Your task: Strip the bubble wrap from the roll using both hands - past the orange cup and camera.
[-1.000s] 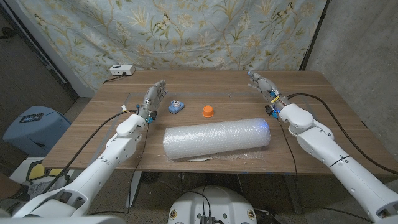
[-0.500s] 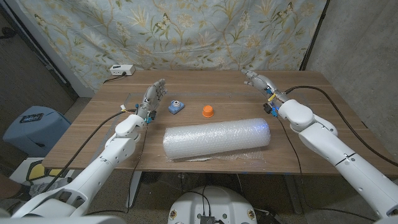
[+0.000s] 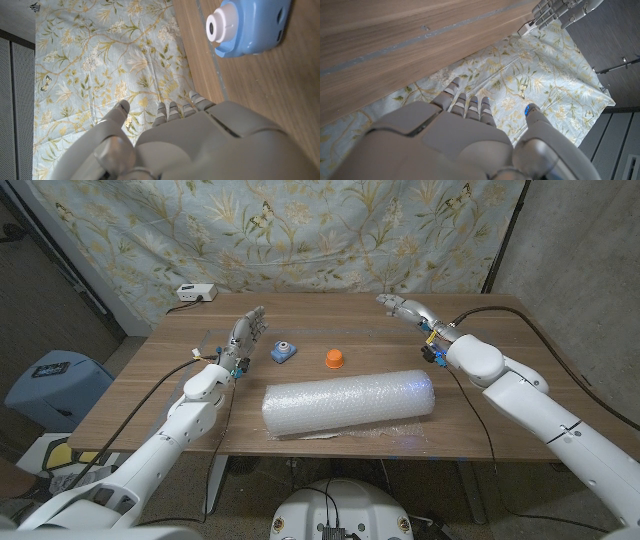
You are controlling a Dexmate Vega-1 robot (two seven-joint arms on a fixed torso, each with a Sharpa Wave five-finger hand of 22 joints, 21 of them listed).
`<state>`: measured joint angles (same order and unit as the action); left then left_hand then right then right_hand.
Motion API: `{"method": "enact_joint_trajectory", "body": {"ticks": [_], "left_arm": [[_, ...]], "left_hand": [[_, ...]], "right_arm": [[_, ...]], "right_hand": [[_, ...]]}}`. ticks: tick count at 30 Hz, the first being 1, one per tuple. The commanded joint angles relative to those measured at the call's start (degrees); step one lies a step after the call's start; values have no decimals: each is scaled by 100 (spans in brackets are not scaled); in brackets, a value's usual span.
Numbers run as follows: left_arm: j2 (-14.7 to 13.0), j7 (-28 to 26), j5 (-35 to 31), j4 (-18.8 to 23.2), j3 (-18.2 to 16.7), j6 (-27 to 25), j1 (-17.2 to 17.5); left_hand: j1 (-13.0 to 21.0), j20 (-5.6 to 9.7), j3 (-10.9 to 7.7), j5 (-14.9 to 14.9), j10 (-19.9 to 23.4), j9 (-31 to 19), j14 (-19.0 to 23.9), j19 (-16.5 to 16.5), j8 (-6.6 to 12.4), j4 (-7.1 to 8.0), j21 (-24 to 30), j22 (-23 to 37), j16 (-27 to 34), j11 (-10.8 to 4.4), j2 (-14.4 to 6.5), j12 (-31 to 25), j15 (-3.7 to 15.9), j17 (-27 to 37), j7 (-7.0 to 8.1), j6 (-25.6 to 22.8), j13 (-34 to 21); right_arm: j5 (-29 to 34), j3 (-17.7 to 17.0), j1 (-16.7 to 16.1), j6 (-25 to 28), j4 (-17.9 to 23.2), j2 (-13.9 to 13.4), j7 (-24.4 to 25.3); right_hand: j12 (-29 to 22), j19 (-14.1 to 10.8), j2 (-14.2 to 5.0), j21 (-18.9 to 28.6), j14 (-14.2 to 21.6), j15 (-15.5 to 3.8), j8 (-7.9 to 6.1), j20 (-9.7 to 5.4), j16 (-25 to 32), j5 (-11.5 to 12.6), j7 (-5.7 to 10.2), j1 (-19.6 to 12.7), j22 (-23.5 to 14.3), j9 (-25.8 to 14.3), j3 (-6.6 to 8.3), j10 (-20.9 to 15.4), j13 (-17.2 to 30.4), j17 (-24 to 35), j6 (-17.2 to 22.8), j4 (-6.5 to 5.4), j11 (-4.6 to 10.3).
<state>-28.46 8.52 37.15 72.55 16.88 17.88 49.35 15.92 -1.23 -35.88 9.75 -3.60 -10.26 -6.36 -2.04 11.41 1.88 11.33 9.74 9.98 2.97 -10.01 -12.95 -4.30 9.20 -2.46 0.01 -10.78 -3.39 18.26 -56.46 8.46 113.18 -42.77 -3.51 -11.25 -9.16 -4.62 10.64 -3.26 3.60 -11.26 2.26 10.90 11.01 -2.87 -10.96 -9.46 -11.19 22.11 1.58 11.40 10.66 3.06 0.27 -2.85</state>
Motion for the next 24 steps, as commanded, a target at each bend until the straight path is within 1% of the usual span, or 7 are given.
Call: {"method": "enact_joint_trajectory", "body": {"ticks": [1,3,8,15,24], "left_arm": [[23,25,-2,-39,3,57,-19],[27,29,-7,-48,6,66,-25],[38,55,1,-70,15,63,-40],[56,69,-14,-117,21,91,-76],[76,58,-20,-153,22,98,-95]], "left_hand": [[77,-40,1,11,-2,-30,-19,4,-31,-26,-5,19,6,-19,20,24,-30,27,1,-18,-27],[78,-41,2,10,-4,-30,-21,4,-31,-29,-6,20,6,-14,19,26,-31,27,2,-20,-27],[81,-40,5,10,-5,-30,-19,3,-34,-35,-6,20,6,-15,18,29,-27,28,-3,-20,-27],[84,-45,9,10,-1,-31,-19,5,-36,-42,-8,20,6,-14,15,31,-30,28,-10,-25,-28],[90,-47,12,11,8,-31,-11,7,-37,-52,-10,21,9,-15,11,32,-31,28,0,-33,-28]], "right_arm": [[584,102,99,389,541,-315,-382],[628,92,99,409,575,-318,-427],[701,66,125,434,718,-428,-680],[874,76,184,561,902,-613,-1039],[980,51,181,632,1066,-783,-1386]], "right_hand": [[-22,-18,-4,24,11,68,-18,45,25,-2,-16,-94,-28,-14,33,24,12,14,17,73,-47],[-19,-14,1,23,1,76,-19,51,22,-4,-20,-112,-28,-13,37,31,12,13,18,93,-53],[5,4,17,17,-18,89,-11,71,16,-10,-31,-167,-28,-12,49,97,12,13,-12,154,-59],[38,76,51,-3,-100,132,3,118,-5,-25,-39,-319,-28,-9,90,228,12,13,-90,314,-87],[41,91,48,1,-115,147,5,143,0,-40,-75,-479,-27,-7,148,290,12,13,-152,459,-89]]}}
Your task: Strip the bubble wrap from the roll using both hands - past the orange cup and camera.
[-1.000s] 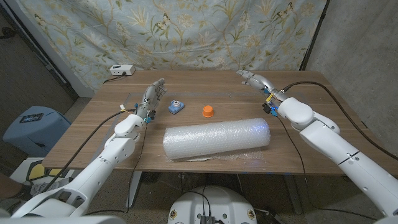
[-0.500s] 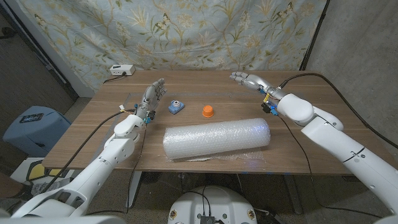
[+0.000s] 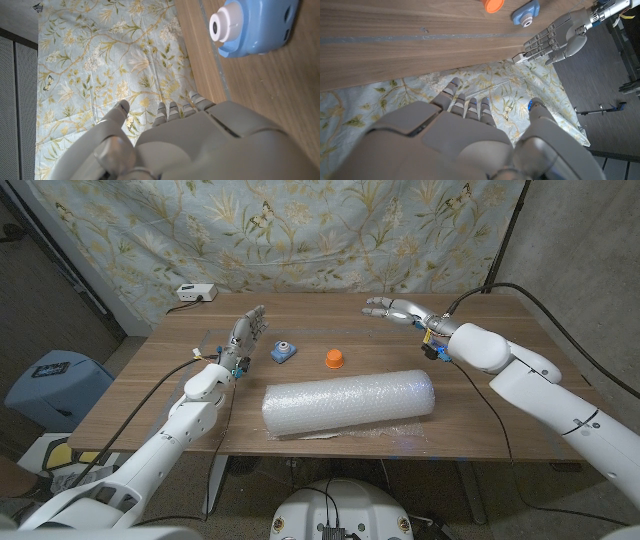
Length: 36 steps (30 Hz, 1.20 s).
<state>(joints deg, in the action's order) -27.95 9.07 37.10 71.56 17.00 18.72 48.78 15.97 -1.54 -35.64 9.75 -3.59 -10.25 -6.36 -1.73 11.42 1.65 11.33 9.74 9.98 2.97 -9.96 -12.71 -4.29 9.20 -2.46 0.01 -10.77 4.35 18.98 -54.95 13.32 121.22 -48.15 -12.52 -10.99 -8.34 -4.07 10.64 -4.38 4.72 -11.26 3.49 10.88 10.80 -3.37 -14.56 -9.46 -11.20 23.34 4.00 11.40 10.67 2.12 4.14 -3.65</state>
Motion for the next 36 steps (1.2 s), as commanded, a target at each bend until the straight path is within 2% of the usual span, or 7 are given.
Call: {"method": "enact_joint_trajectory", "body": {"ticks": [1,2,5,13,23,31,36], "left_arm": [[29,7,-15,-59,13,15,-41],[33,11,-7,-58,11,13,-41],[45,10,-18,-68,24,14,-54],[58,-22,-29,-37,31,15,-22],[50,-73,-11,33,10,11,54],[21,-72,17,78,-11,19,131],[0,-62,32,108,-22,22,170]], "left_hand": [[85,-21,-11,11,9,-31,-12,-24,-36,-29,-10,21,8,-18,6,8,-31,28,2,-35,-28],[86,-19,-11,11,9,-32,-9,-24,-36,-30,-10,21,9,-18,5,9,-33,28,6,-36,-29],[88,-20,-10,11,11,-32,-7,-26,-37,-33,-10,21,10,-21,4,9,-32,28,2,-38,-29],[93,-20,-6,12,18,-33,-2,-25,-39,-42,-11,21,10,-19,0,12,-25,28,9,-44,-29],[100,-29,-2,13,25,-34,9,-27,-40,-52,-11,22,12,-21,-5,15,-18,28,8,-53,-30],[106,-31,0,14,38,-34,18,-25,-39,-60,-12,22,14,-33,-9,13,-16,28,5,-64,-31],[110,-34,1,15,38,-35,20,-23,-43,-64,-14,22,13,-27,-12,16,-14,28,9,-60,-31]], "right_arm": [[226,-16,33,159,283,-265,-523],[256,-1,51,183,311,-296,-582],[313,2,41,150,356,-352,-668],[414,35,106,89,455,-530,-1022],[575,122,241,121,655,-656,-1450],[644,129,252,190,855,-761,-1716],[773,197,320,311,1026,-839,-1946]], "right_hand": [[13,11,-6,1,-7,36,3,20,3,-19,-25,-144,-28,-6,35,52,12,12,-61,94,-6],[12,14,-5,1,-10,44,2,25,3,-20,-32,-162,-28,-6,41,54,12,12,-64,111,-16],[-57,17,40,11,-21,50,-30,34,13,-33,-285,-357,-29,-18,92,-52,28,14,-54,305,-143],[-91,3,179,22,0,159,-25,82,32,-49,-516,-457,-30,-42,70,-81,72,21,-147,443,-344],[-50,43,278,14,-57,223,-7,144,22,-21,-603,-614,-32,-61,86,101,110,30,-311,547,-452],[-63,14,300,28,-31,235,-26,173,37,6,-615,-687,-35,-65,103,101,121,33,-309,574,-487],[-65,12,336,32,-31,283,-36,208,41,35,-615,-770,-39,-69,119,132,135,38,-333,599,-564]]}}
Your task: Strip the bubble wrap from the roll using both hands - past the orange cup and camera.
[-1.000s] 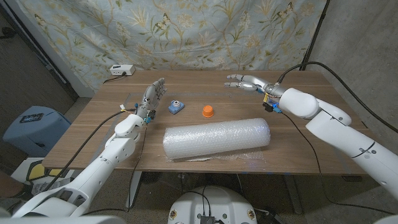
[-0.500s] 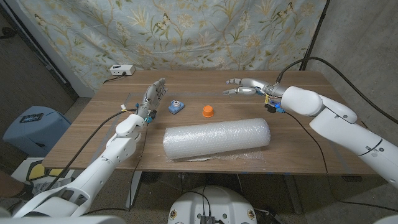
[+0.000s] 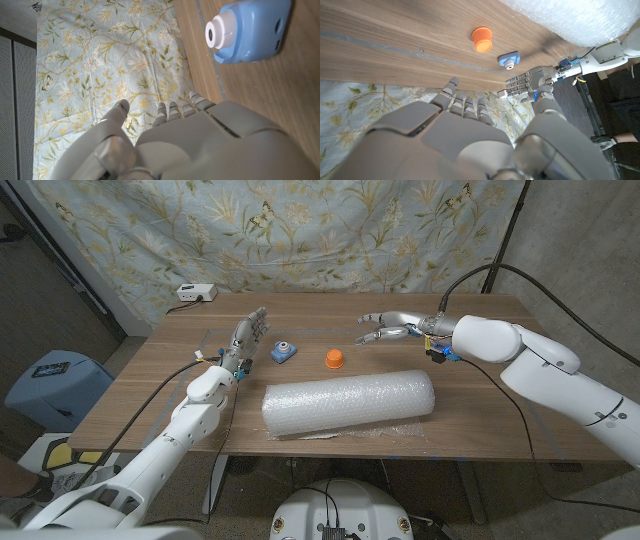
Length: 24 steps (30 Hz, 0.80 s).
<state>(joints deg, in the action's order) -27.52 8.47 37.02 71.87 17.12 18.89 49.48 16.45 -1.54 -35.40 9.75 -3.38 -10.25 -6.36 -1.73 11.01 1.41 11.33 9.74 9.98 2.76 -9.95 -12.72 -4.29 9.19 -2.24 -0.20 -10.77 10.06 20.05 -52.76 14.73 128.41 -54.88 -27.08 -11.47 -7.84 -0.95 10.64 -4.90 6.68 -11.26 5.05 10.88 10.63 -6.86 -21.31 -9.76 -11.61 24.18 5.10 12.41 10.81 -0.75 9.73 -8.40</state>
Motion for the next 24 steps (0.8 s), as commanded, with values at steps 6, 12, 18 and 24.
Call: {"method": "enact_joint_trajectory", "body": {"ticks": [6,12,18,24], "left_arm": [[-44,27,51,70,-26,8,108],[-29,50,66,52,-24,28,112],[-10,68,92,26,-25,30,120],[17,96,105,-37,-25,57,101]], "left_hand": [[67,-38,-22,16,19,-35,22,-22,-4,-46,-14,23,12,-5,-17,19,-21,29,-17,-43,-32],[72,-38,-21,17,22,-35,28,-18,-6,-51,-16,23,13,3,-19,21,-19,29,-11,-45,-32],[76,-38,-19,17,25,-36,26,-17,-6,-55,-16,23,11,1,-22,23,-20,29,-7,-49,-33],[79,-39,-17,16,29,-37,28,-17,-7,-57,-16,24,11,7,-26,24,-23,30,-8,-51,-33]], "right_arm": [[345,149,184,321,491,-255,-796],[449,200,265,447,615,-291,-1062],[551,314,427,597,698,-284,-1395],[681,443,579,729,794,-255,-1701]], "right_hand": [[-1,-11,88,26,-42,163,-33,108,26,76,-291,-191,-13,-34,43,120,53,34,-112,52,-177],[22,114,165,-2,-163,259,-17,187,4,81,-272,-277,-19,-42,40,287,80,49,-224,31,-299],[36,205,199,-11,-265,310,10,220,-7,76,-263,-320,-23,-49,35,428,102,60,-359,4,-322],[34,249,220,-7,-318,334,18,229,-4,71,-276,-351,-24,-54,33,510,119,67,-443,-8,-353]]}}
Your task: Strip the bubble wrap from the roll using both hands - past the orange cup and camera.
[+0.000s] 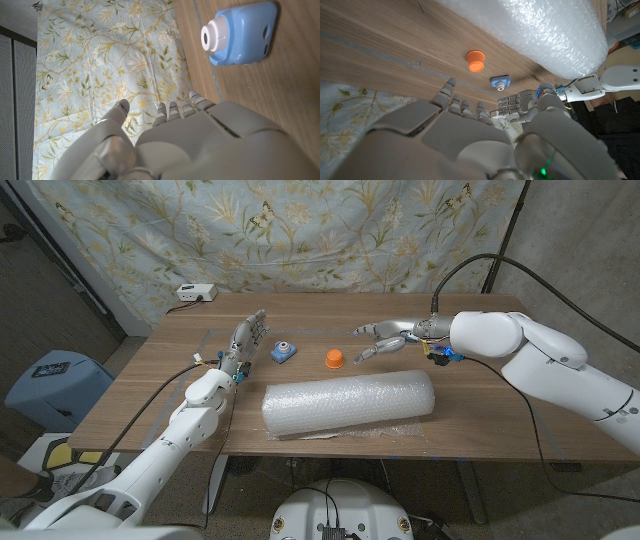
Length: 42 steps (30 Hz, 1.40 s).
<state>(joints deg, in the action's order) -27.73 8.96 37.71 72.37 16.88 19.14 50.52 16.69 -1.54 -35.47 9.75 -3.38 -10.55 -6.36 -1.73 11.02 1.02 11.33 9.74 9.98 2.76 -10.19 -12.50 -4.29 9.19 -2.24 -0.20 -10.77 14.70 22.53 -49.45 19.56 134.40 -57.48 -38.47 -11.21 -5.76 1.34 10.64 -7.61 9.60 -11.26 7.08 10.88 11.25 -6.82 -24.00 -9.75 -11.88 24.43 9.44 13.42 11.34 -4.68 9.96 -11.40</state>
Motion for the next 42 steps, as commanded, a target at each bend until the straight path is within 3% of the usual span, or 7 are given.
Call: {"method": "enact_joint_trajectory", "body": {"ticks": [1,14,32,42], "left_arm": [[38,50,35,-94,0,30,-6],[86,178,65,-276,2,96,-71],[118,356,77,-403,-5,275,-52],[128,384,88,-431,-15,311,-44]], "left_hand": [[56,-40,-9,16,26,-7,30,-17,-7,-18,-16,24,12,6,-2,4,-22,30,-4,-53,-33],[60,-45,-6,16,37,-9,30,-13,-7,-18,-17,25,11,10,-10,4,-25,31,-2,-62,-34],[67,-45,-1,17,40,-11,35,-10,-7,-18,-17,25,11,0,-15,10,-32,31,-8,-74,-36],[71,-44,2,17,44,-12,38,-7,-9,-20,-17,25,11,5,-14,12,-32,31,-10,-76,-36]], "right_arm": [[243,226,280,272,212,15,-622],[824,710,638,505,401,318,-1199],[1858,1092,676,658,760,734,-1827],[2415,1218,669,461,701,1012,-2179]], "right_hand": [[4,43,-4,-5,-56,66,16,35,-4,9,-286,-88,-25,-28,8,80,21,15,-54,-31,-57],[-17,73,6,10,-101,147,9,105,11,11,-334,-182,-26,-35,29,151,44,22,-147,-28,-110],[-76,32,-2,43,-72,233,-33,184,47,19,-392,-342,-26,-42,77,116,72,31,-165,-17,-119],[-84,35,-22,46,-89,240,-38,198,49,28,-391,-463,-27,-45,119,147,87,34,-218,-8,-118]]}}
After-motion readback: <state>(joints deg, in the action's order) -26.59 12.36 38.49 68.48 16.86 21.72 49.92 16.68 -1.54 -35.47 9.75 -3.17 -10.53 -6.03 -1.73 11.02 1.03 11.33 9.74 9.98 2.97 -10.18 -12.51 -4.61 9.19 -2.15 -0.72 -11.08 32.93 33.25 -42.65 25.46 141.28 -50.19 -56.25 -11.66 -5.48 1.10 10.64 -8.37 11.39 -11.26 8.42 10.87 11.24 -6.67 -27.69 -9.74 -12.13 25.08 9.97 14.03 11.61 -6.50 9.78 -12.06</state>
